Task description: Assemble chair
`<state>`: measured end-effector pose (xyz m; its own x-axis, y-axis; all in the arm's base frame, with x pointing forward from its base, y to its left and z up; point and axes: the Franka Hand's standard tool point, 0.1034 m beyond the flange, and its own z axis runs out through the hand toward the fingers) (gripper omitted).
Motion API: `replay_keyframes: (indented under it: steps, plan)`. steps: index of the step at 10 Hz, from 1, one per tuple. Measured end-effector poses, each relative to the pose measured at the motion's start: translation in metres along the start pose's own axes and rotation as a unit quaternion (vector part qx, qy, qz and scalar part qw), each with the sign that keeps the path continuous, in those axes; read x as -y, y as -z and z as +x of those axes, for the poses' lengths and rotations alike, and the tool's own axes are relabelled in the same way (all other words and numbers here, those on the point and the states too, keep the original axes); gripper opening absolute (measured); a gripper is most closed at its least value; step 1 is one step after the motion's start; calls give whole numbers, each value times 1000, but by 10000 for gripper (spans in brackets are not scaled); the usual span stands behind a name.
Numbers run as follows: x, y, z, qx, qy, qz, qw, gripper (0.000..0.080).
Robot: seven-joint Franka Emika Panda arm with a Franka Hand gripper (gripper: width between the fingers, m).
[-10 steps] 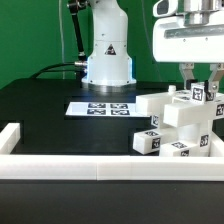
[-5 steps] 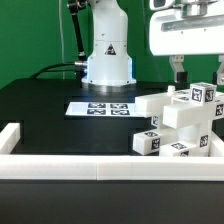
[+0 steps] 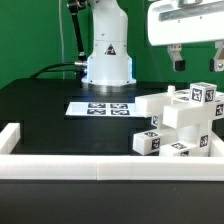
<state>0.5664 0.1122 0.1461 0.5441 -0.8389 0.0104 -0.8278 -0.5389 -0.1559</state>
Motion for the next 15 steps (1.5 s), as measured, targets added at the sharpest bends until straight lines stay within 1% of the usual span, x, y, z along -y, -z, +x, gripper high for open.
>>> replay_keyframes:
  steps: [7,8,9,10,11,13,15]
  plan:
    - [-1,-3,0,0,0,-3,1000,649]
    - [-2,-2,0,0,21,-3,1000,649]
    - [-8,0,1,4,106,-3,994,649]
    - [-15,0,3,12,151,-4,988,649]
    - [-20,2,2,16,168,-5,986,649]
    - [-28,9,2,5,126,8,992,649]
    - [-29,7,2,5,135,6,991,649]
